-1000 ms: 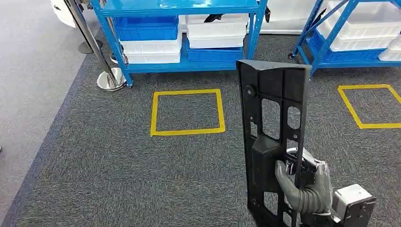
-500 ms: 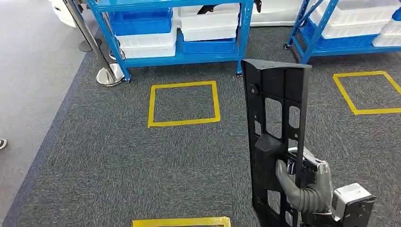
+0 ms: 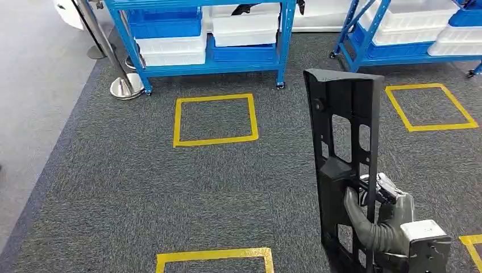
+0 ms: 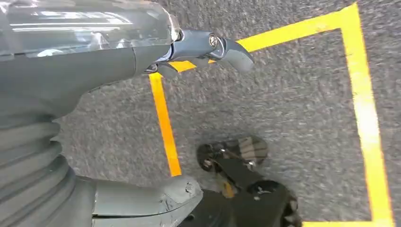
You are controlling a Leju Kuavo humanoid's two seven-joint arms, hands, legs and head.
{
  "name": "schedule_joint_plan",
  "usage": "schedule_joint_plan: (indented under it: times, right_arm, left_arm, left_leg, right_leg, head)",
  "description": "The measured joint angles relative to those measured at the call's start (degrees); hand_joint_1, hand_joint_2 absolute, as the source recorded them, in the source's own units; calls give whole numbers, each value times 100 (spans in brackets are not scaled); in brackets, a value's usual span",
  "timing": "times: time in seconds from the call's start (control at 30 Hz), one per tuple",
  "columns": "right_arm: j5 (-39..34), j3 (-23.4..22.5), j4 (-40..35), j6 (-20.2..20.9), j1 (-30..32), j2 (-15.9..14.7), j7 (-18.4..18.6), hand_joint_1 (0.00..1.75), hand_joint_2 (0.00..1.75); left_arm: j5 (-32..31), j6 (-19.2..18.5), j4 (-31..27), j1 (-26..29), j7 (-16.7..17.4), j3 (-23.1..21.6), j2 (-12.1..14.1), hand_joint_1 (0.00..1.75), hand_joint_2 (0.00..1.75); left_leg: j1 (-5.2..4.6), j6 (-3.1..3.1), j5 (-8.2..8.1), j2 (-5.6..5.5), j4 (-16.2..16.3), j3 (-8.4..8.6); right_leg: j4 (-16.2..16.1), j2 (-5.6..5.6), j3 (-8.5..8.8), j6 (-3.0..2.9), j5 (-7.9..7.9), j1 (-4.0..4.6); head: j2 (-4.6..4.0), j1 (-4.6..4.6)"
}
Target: Take the parts from the cabinet and place them on the table.
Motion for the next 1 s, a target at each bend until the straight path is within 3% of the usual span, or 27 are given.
schedule_joint_plan:
  times: [0.03, 0.07, 0.1, 0.13, 0.17, 0.2, 0.3, 0.33, 0.37, 0.4, 0.47, 0.5, 0.53, 0.57, 0.6, 0.63, 0.67, 0.7, 0.73, 0.77, 0.8, 0.83, 0.87, 0.9, 0.93, 1.0]
  right_arm:
    - [-4, -31, 0, 9, 9, 0, -4, 175, 175]
    - [-9, -65, 0, 17, 11, 0, -11, 175, 175]
    - [-17, -94, 0, 22, 11, 2, -15, 175, 175]
    - [-17, -122, 0, 31, 9, 2, -22, 175, 175]
    - [-20, -153, 7, 37, 0, 4, -26, 175, 175]
    - [-22, -175, -2, 39, 4, 7, -37, 175, 175]
    - [-31, -216, -4, 68, 9, 9, -46, 175, 175]
    - [-31, -240, -11, 81, 6, 22, -48, 175, 175]
    - [-31, -262, -13, 87, 8, 37, -48, 175, 175]
    - [-33, -277, -13, 98, -2, 39, -48, 175, 175]
    - [-33, -282, -13, 105, -1, 50, -48, 175, 175]
    - [-33, -286, -11, 105, 1, 52, -48, 175, 175]
    - [-33, -293, -13, 105, 2, 55, -50, 175, 175]
    - [-33, -306, -13, 105, 1, 55, -59, 175, 175]
    - [-28, -315, -22, 103, 1, 57, -74, 175, 175]
    - [-17, -317, -46, 101, 1, 57, -85, 175, 175]
    - [-7, -317, -59, 92, -3, 59, -107, 175, 175]
    - [4, -317, -57, 85, -27, 63, -122, 175, 175]
    - [4, -319, -57, 85, -37, 63, -125, 175, 175]
    - [4, -328, -57, 83, -30, 63, -125, 175, 175]
    - [4, -330, -59, 79, -28, 66, -125, 175, 175]
    - [11, -334, -77, 79, -23, 68, -125, 175, 175]
    - [22, -360, -87, 79, -6, 66, -131, 175, 175]
    - [22, -380, -94, 77, -55, 66, -129, 175, 175]
    - [22, -400, -94, 76, -98, 66, -122, 175, 175]
    - [15, -419, -92, 77, -101, 66, -100, 175, 175]
  left_arm:
    - [0, 0, 0, 7, 7, 0, -2, 0, 175]
    - [2, -2, 0, 8, 11, 0, -13, 0, 175]
    - [4, -4, 0, 7, 13, 0, -20, 0, 175]
    - [9, -13, 0, 7, 13, 0, -24, 0, 175]
    - [13, -15, 4, 7, 13, 2, -6, 0, 175]
    - [15, -20, 7, 14, 6, 4, 7, 0, 175]
    - [15, -33, 4, 5, 6, 4, -2, 0, 175]
    - [15, -35, 4, 0, 7, 4, -6, 0, 175]
    - [15, -39, 4, -3, 6, 4, -11, 0, 175]
    - [15, -44, 4, 3, 6, 4, -13, 0, 175]
    - [18, -61, 4, 33, 13, 7, -13, 0, 175]
    - [20, -66, 4, 43, 13, 7, -13, 0, 175]
    - [22, -76, 4, 53, 15, 7, -13, 0, 175]
    - [24, -85, 4, 54, 13, 7, -15, 0, 175]
    - [31, -98, 4, 49, 13, 7, -17, 0, 175]
    - [39, -101, 4, 50, 13, 9, -17, 0, 175]
    - [50, -103, 9, 52, 13, 11, 7, 0, 175]
    - [55, -107, 13, 60, 13, 11, 39, 0, 175]
    - [55, -114, 13, 80, 13, 13, 2, 0, 175]
    - [61, -114, 17, 93, 17, 18, 46, 0, 175]
    - [61, -114, 17, 89, 17, 20, 48, 0, 175]
    - [61, -114, 17, 84, 17, 20, 44, 0, 175]
    - [57, -114, 15, 55, 20, 20, 24, 0, 175]
    - [59, -114, 15, 57, 13, 22, 11, 0, 175]
    - [55, -124, 15, 70, 17, 22, 9, 0, 175]
    - [44, -138, 15, 98, 20, 22, -15, 0, 175]
  left_leg:
    - [11, -7, 1, 55, 51, -49]
    - [25, -28, -13, 107, 111, -98]
    - [48, -70, -41, 157, 192, -142]
    - [69, -126, -87, 205, 298, -177]
    - [20, -185, -135, 241, 396, -237]
    - [21, -207, -179, 257, 496, -271]
    - [35, -267, -156, 393, 470, -216]
    - [53, -302, -197, 374, 505, -250]
    - [71, -346, -347, 60, 638, -284]
    - [97, -378, -596, -161, 979, -423]
    - [106, -406, -1036, -256, 1908, -832]
    - [105, -395, -1083, -263, 2190, -968]
    - [101, -370, -1010, -268, 2220, -988]
    - [89, -319, -799, -280, 1981, -889]
    - [63, -236, -497, -324, 1497, -675]
    - [28, -109, -209, -488, 954, -436]
    - [-13, 79, -132, -851, 603, -303]
    - [8, 152, -140, -988, 557, -292]
    - [-24, 148, -96, -910, 528, -290]
    - [-49, 164, -77, -871, 513, -278]
    - [-69, 187, -39, -820, 430, -267]
    - [-82, 266, 45, -721, 152, -149]
    - [-8, 158, 145, -561, -70, -20]
    - [2, 197, 186, -522, -199, 11]
    - [3, 167, 207, -425, -198, 12]
    - [15, 104, 160, -215, -143, -14]
  right_leg:
    - [-80, -17, 101, 24, 72, -23]
    - [-375, -42, 308, 51, 221, -49]
    - [-850, -109, 633, 81, 417, -75]
    - [-1329, -274, 944, 123, 548, -101]
    - [-1387, -427, 956, 77, 398, -29]
    - [-1404, -335, 925, -23, 451, -59]
    - [-1393, -187, 868, -136, 473, -21]
    - [-1412, -130, 865, -185, 504, -54]
    - [-1416, -86, 846, -209, 520, -66]
    - [-1416, -29, 821, -239, 540, -71]
    - [-1414, 109, 771, -271, 571, -50]
    - [-1413, 186, 756, -279, 585, -37]
    - [-1413, 266, 753, -278, 595, -19]
    - [-1413, 349, 754, -284, 606, 5]
    - [-1414, 442, 761, -286, 618, 38]
    - [-1423, 518, 766, -295, 633, 64]
    - [-1439, 572, 751, -303, 655, 24]
    - [-1448, 624, 737, -250, 686, 39]
    - [-1474, 712, 702, -192, 723, -67]
    - [-1495, 807, 683, -157, 746, -107]
    - [-1549, 886, 685, -107, 787, -131]
    - [-1643, 972, 707, -59, 853, -74]
    - [-1557, 619, 668, -92, 798, -31]
    - [-1393, 299, 594, -76, 603, -1]
    - [-1071, 135, 445, -47, 368, -4]
    - [-337, 36, 131, 33, 20, -64]
  head:
    - [0, 0]
    - [0, -2]
    - [0, -2]
    - [0, 0]
    - [0, 7]
    - [0, 4]
    - [0, 0]
    - [0, -11]
    - [0, -35]
    - [0, -35]
    - [0, -35]
    - [0, -37]
    - [0, -35]
    - [0, -35]
    - [0, -35]
    - [0, -35]
    - [0, -22]
    - [0, 44]
    - [0, 18]
    - [0, -11]
    - [0, -13]
    - [0, -15]
    - [0, -5]
    - [0, 62]
    - [0, 63]
    - [0, 66]
